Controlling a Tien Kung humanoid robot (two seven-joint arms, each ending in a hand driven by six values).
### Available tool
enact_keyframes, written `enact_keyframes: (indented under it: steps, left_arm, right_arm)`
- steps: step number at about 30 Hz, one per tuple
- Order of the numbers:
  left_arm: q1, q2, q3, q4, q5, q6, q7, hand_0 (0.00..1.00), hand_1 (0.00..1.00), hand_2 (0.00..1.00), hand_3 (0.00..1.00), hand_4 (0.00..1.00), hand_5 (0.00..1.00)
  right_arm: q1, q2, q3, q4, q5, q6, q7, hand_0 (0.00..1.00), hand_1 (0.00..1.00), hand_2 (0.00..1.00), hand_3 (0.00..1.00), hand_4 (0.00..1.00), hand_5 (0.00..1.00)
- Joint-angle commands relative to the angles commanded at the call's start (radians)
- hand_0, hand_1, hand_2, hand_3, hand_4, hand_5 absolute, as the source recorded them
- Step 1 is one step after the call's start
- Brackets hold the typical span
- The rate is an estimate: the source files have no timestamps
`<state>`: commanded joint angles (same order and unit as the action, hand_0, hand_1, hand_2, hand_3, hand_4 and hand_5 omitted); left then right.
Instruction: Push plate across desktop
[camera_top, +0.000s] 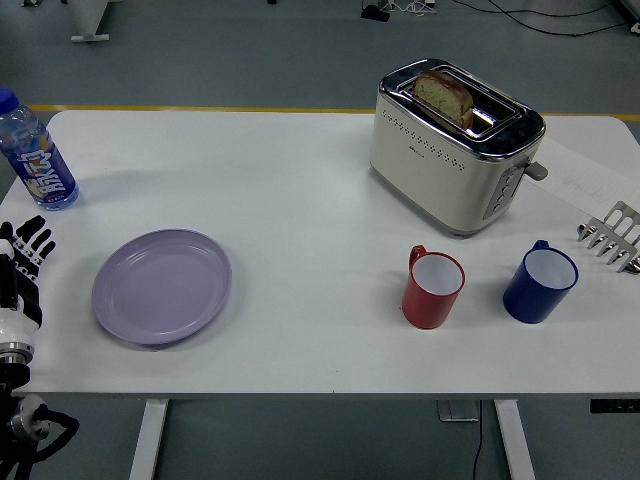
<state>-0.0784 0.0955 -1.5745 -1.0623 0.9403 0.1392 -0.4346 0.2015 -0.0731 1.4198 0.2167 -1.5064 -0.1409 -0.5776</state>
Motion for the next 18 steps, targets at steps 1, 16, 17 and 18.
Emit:
enact_keyframes:
  steps: [1,16,17,18]
  left_arm:
    - [0.0,-0.001,0.001,0.001,0.0,0.001,-0.001,0.794,0.821,0.819,0.688,0.564,0.998]
    - [-0.009,-0.04,0.031,0.02,-0.022,0.017,-0.04,0.788,0.814,0.802,0.668,0.549,0.998]
    - [-0.01,-0.043,0.032,0.022,-0.023,0.017,-0.04,0.788,0.814,0.802,0.668,0.549,0.998]
    - [-0.011,-0.045,0.033,0.022,-0.025,0.017,-0.041,0.787,0.813,0.802,0.665,0.539,0.998]
  right_arm:
    - [0.0,0.0,0.0,0.0,0.0,0.0,0.0,0.567,0.552,0.684,0.601,0.315,0.304]
    - [0.001,0.0,0.006,-0.001,-0.01,0.004,0.002,0.567,0.553,0.684,0.601,0.315,0.304]
    - [0.001,0.0,0.006,-0.001,-0.01,0.004,0.002,0.567,0.553,0.684,0.601,0.315,0.304]
    - [0.002,0.0,0.006,-0.001,-0.009,0.003,0.002,0.567,0.553,0.684,0.601,0.315,0.304]
